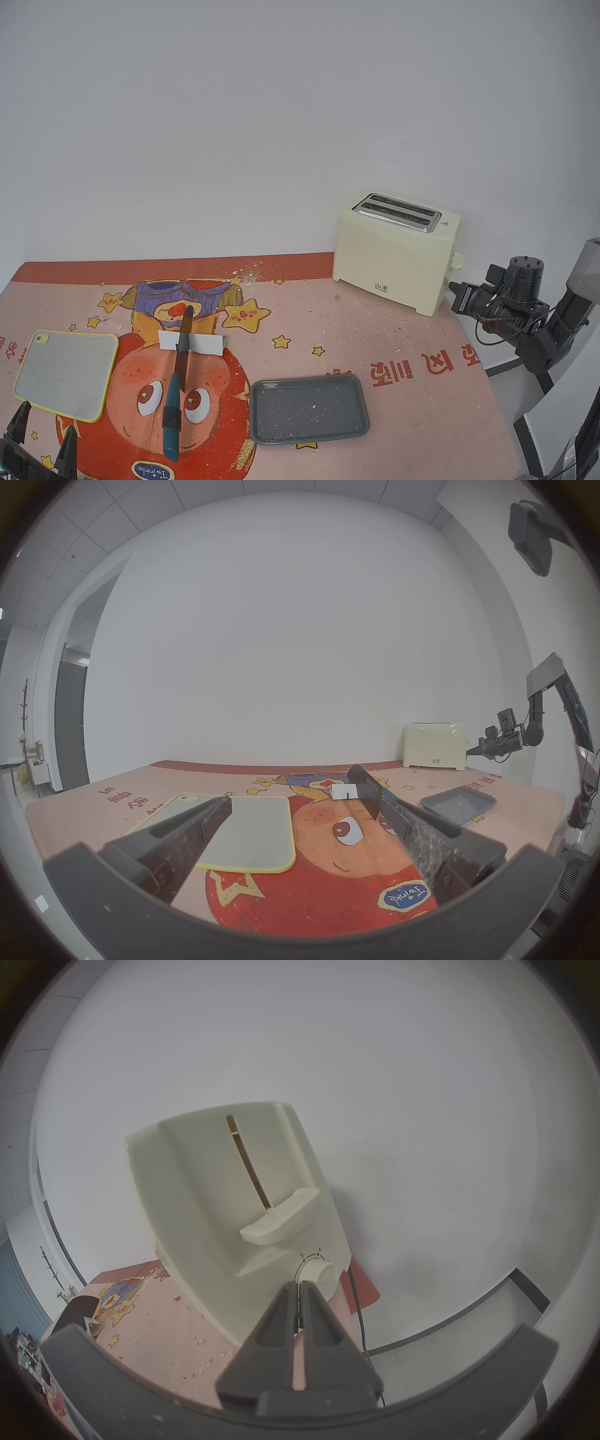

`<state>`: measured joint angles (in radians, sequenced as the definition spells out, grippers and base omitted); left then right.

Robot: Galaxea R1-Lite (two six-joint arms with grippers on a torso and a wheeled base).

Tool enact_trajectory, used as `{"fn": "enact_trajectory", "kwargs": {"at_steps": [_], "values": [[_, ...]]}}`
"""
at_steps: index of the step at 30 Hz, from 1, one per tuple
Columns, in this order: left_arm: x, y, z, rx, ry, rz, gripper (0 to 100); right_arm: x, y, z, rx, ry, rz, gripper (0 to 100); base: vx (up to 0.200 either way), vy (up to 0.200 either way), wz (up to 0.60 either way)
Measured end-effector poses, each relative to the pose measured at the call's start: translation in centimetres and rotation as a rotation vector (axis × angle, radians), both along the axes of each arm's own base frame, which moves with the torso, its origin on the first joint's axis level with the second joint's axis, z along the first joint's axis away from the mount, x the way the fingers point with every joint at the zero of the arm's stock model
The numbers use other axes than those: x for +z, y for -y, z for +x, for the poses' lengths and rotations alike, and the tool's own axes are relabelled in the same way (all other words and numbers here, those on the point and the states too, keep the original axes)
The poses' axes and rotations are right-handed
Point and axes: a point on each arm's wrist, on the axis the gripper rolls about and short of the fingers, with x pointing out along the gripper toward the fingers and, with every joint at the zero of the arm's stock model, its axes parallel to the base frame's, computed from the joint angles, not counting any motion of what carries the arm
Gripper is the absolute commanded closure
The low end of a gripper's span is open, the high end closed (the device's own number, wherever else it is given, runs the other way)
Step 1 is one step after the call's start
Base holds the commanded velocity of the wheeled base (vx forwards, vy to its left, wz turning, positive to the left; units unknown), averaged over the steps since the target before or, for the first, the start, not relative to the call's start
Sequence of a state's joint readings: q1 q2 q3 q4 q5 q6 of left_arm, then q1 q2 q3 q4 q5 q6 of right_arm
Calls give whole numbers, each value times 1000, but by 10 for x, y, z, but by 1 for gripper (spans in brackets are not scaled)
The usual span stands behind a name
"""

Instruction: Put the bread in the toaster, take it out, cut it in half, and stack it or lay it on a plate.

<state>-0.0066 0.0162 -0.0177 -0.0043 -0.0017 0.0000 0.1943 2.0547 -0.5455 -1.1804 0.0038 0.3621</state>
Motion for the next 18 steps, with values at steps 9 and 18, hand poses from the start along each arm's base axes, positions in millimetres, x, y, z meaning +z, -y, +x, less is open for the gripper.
{"fn": "enact_trajectory", "kwargs": {"at_steps": [9,18], "values": [[0,0,0,1,0,0,0,-2,0,0,0,-7,-1,100,0,0,0],[0,0,0,1,0,0,0,-5,0,1,1,-17,-3,100,0,0,0]]}}
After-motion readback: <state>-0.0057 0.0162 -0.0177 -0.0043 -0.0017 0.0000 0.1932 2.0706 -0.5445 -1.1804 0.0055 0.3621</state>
